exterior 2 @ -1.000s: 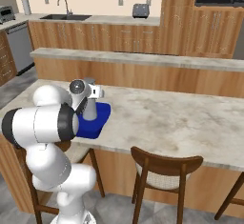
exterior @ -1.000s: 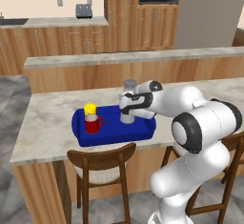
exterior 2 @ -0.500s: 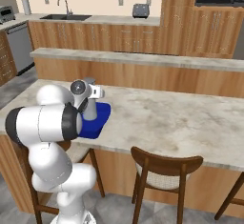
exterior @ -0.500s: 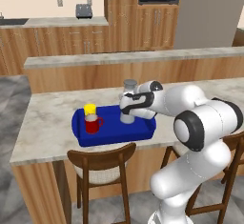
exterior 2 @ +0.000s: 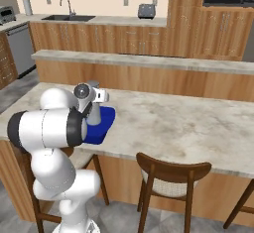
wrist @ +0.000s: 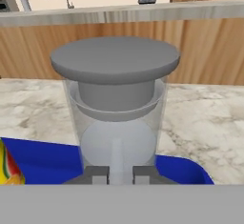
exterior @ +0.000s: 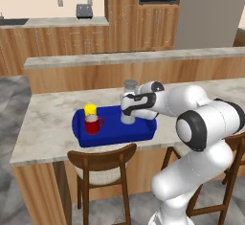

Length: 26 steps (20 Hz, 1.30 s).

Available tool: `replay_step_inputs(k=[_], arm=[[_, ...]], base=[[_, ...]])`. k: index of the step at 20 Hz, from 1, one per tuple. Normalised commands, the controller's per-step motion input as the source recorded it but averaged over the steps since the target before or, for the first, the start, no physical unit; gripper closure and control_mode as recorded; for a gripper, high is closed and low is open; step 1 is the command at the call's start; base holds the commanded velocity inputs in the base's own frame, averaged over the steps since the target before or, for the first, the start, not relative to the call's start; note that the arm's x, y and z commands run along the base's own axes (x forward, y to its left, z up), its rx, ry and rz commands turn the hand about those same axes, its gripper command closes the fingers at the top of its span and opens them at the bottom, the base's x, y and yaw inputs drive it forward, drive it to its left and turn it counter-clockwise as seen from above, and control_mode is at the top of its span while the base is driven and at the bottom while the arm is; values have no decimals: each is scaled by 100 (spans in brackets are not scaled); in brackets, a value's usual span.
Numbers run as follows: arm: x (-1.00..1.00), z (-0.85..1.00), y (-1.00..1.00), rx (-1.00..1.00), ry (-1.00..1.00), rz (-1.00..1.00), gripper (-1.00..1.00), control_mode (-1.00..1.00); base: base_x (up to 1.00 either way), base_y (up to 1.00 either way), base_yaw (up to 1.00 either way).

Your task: There is a tray on the dining counter. Grab the cup, mug, and pitcher and place them on the tray. The pitcher may be placed next to the tray if it cannot fit the tray.

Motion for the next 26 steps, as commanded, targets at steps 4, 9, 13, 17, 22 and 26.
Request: replay_step_inputs(k=[4,9,13,17,22,26], arm=[[0,0,0,0,0,0,-100,-100],[0,0,0,0,0,0,-100,-100],[0,0,0,0,0,0,-100,-100],[0,0,0,0,0,0,-100,-100],[-15,8,0,0,0,0,-100,-100],[-16,15,0,0,0,0,-100,-100]], base=[[0,0,0],[0,0,0],[0,0,0],[0,0,0],[0,0,0],[0,0,0]])
